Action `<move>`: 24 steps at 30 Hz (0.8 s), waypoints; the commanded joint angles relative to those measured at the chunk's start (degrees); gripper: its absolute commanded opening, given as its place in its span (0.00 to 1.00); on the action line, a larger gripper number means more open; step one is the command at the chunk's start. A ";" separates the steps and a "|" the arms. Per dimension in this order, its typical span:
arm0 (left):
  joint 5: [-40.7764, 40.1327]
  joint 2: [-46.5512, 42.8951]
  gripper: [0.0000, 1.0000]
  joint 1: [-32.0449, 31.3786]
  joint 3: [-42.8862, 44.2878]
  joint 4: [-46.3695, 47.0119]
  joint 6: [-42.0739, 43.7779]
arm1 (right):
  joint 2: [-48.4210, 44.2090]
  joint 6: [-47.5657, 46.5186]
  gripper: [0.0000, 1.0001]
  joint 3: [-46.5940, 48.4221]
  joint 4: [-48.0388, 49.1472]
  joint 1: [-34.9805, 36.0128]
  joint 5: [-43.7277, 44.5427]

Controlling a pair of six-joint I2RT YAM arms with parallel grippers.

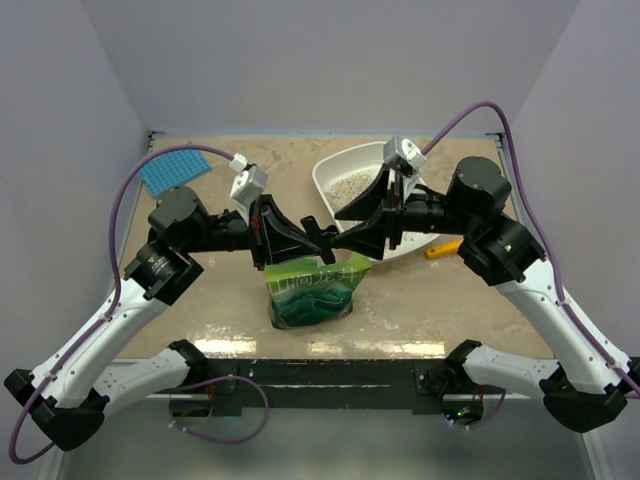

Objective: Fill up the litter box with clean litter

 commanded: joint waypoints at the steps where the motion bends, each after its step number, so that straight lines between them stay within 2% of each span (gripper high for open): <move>1: 0.93 -1.11 0.00 -0.06 2.19 1.07 0.50 | -0.87 0.40 0.61 1.05 1.69 0.17 -0.86; 10: 1.37 -0.49 0.00 -0.06 2.28 1.78 0.15 | -0.35 3.92 0.60 -0.71 6.52 0.17 -5.43; 24: 1.28 0.21 0.00 -0.06 2.46 4.06 -0.38 | 0.27 4.36 0.59 -1.85 7.49 0.17 -6.14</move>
